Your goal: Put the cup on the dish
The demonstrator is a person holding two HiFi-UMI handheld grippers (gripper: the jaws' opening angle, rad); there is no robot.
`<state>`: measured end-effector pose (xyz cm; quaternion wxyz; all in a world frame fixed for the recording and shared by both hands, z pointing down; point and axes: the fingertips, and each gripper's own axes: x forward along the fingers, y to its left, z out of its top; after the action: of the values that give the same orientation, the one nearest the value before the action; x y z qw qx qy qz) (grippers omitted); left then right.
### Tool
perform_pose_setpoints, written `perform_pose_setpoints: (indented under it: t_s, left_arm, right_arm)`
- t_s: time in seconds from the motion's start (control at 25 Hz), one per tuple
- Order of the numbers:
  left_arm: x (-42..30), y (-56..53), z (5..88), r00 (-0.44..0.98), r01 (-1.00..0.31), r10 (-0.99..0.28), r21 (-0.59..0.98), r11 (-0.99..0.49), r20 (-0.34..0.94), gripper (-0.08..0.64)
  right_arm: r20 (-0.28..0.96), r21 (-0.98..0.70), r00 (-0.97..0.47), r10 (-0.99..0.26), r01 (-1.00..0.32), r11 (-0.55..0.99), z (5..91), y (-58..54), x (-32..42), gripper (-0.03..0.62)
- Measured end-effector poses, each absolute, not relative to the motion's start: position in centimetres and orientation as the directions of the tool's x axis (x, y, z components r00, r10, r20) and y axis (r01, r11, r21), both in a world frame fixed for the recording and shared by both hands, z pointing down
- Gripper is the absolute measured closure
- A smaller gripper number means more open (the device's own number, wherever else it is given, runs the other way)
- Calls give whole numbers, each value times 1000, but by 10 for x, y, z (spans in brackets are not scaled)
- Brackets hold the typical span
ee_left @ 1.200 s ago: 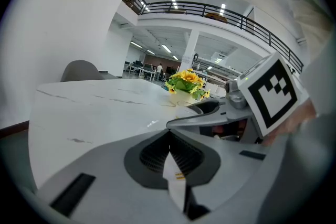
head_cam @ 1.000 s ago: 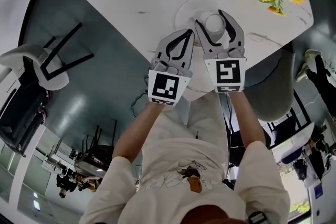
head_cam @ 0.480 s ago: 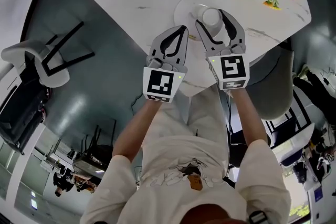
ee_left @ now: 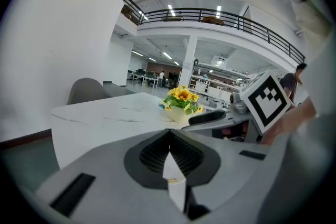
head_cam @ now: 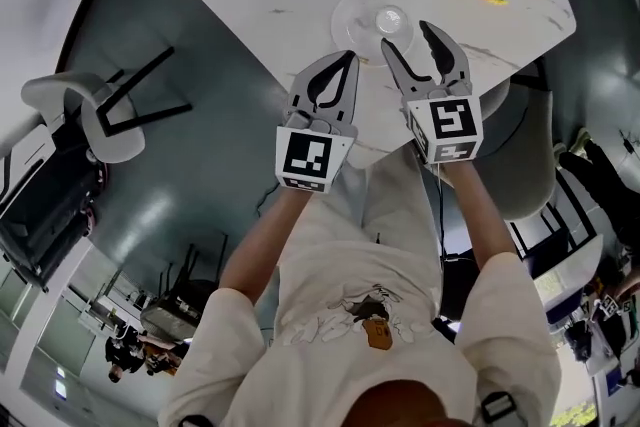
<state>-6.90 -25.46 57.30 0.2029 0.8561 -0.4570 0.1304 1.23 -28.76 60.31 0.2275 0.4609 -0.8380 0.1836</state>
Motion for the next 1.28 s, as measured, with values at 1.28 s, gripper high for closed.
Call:
perform_pose_setpoints:
  t_s: [1.28]
  left_arm:
    - [-57, -165, 379, 542, -840, -802, 197, -506, 249, 558]
  right_arm:
    - [355, -70, -588, -727, -792, 607, 394, -176, 30, 325]
